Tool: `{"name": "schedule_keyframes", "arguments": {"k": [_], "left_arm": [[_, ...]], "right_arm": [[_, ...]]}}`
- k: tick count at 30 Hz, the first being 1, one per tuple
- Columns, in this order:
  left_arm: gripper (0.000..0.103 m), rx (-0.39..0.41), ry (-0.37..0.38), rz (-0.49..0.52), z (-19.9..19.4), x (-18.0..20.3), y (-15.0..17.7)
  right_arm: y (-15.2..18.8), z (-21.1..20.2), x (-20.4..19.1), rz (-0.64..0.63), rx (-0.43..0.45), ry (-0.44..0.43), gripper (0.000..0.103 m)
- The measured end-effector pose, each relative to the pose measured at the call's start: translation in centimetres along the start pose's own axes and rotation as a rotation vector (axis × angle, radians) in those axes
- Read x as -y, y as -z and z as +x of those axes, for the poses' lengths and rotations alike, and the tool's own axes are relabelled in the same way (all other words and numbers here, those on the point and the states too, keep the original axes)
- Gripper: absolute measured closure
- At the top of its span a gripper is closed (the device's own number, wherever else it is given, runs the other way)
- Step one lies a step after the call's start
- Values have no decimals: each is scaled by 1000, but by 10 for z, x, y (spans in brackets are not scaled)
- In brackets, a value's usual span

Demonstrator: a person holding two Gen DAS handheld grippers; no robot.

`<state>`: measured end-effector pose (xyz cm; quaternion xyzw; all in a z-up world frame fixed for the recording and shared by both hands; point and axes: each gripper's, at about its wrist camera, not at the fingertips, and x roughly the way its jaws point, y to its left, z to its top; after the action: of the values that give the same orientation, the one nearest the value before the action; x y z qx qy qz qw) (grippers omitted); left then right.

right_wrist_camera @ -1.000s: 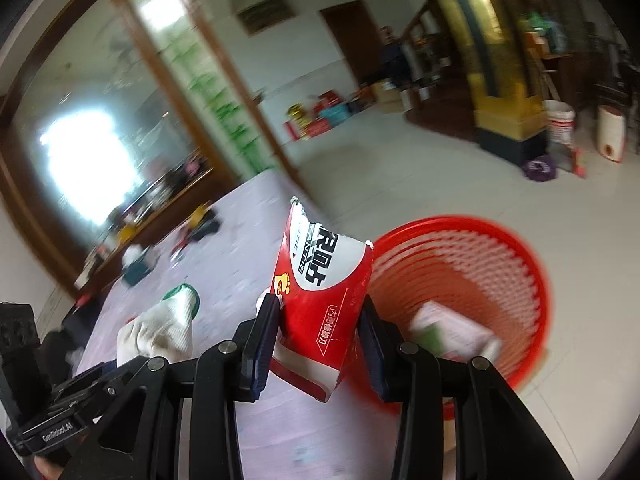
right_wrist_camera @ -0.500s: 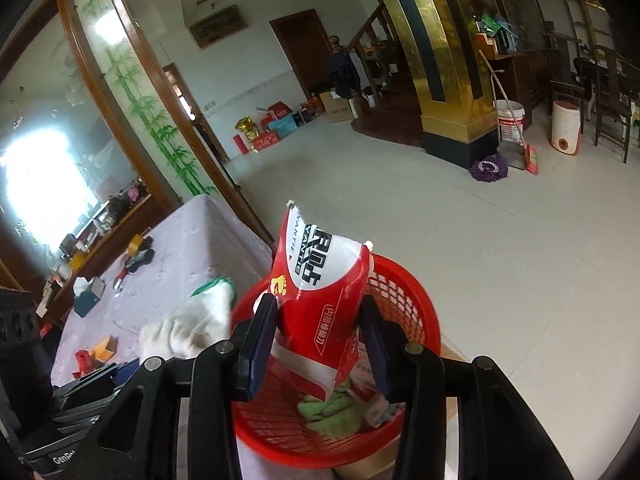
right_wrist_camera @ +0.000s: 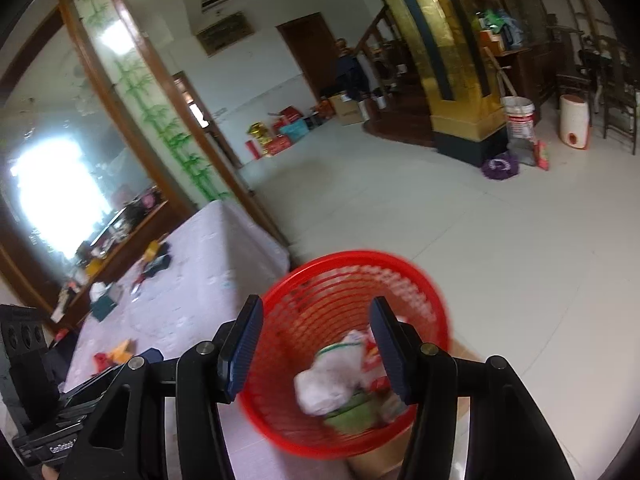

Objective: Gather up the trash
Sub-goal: 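Move both tools back over the table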

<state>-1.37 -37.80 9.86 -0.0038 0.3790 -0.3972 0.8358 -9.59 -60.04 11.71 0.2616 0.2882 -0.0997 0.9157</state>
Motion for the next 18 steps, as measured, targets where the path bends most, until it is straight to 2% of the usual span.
{"name": "schedule_keyframes", "arguments": {"k": [11, 18], "left_arm": [[37, 67, -115, -124, -95, -75, 42], [37, 127, -214, -246, -158, -137, 76]], "right_arm": [[49, 33, -115, -186, -140, -183, 43], [79, 48, -178, -285, -213, -274, 43]]}}
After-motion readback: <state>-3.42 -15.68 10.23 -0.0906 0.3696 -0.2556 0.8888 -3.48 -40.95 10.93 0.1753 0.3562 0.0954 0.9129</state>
